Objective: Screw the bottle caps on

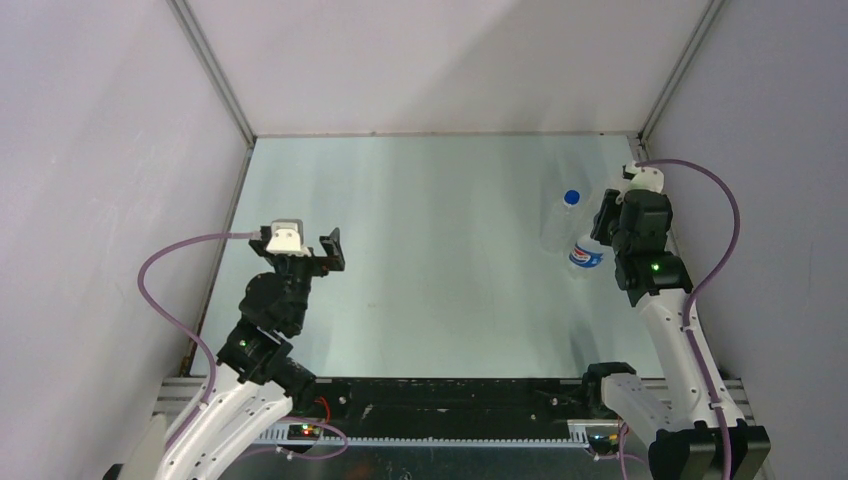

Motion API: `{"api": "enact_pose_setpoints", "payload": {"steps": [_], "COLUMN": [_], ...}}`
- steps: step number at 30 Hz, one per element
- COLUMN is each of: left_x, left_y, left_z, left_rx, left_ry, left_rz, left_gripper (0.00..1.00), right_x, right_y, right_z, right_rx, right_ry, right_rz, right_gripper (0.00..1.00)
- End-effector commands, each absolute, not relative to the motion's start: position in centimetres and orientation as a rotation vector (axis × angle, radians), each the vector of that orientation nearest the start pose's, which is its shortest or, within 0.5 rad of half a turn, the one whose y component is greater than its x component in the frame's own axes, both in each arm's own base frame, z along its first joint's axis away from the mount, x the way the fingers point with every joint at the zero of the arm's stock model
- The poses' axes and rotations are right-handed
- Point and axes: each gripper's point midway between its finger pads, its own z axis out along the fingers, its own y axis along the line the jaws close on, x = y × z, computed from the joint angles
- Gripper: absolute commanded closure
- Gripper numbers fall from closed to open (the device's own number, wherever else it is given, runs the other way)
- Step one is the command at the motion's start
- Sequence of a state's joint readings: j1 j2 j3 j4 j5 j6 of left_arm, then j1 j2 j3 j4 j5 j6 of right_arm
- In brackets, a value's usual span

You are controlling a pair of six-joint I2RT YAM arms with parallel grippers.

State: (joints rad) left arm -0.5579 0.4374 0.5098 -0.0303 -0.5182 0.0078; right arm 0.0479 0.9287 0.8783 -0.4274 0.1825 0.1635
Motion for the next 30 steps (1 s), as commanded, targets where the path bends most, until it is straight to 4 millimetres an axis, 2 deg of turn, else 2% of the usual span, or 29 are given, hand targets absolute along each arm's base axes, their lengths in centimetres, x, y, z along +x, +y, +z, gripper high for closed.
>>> {"api": "enact_pose_setpoints", "payload": {"steps": [1, 8, 15, 22, 26, 28, 29, 30], "left_x": [25.8, 25.8, 25.8, 25.7, 25.8, 25.8, 25.7, 25.7], "left_y": [-5.7, -5.9, -5.9, -5.9, -6.1, -6.2, -6.2, -6.2], "left_z": [28.0, 27.9, 27.4, 27.4, 27.4, 27.7, 28.1, 28.2], "left_rx": [0.018, 0.023, 0.036, 0.036, 0.035, 0.042, 0.042, 0.044], "left_ry": [1.497, 1.500, 1.522, 1.523, 1.530, 1.533, 1.529, 1.533], "left_rz": [-0.050, -0.055, -0.049, -0.052, -0.061, -0.065, -0.068, -0.066], "left_gripper": [0.02, 0.02, 0.02, 0.02, 0.02, 0.02, 0.02, 0.02], "right_x": [31.1, 31.1, 31.2, 30.7, 29.7, 28.9, 28.3, 28.0], "right_y": [-1.2, -1.3, -1.4, -2.0, -2.3, -2.4, -2.4, -2.5], "right_z": [21.8, 21.6, 21.7, 22.4, 24.0, 25.2, 25.9, 26.7], "right_rx": [0.222, 0.233, 0.246, 0.263, 0.272, 0.275, 0.276, 0.277], "right_ry": [2.050, 2.057, 2.051, 2.024, 1.991, 1.968, 1.951, 1.931], "right_rz": [-0.064, -0.074, -0.069, -0.100, -0.109, -0.110, -0.107, -0.105], "right_gripper": [0.65, 0.51, 0.44, 0.36, 0.32, 0.24, 0.10, 0.05]}}
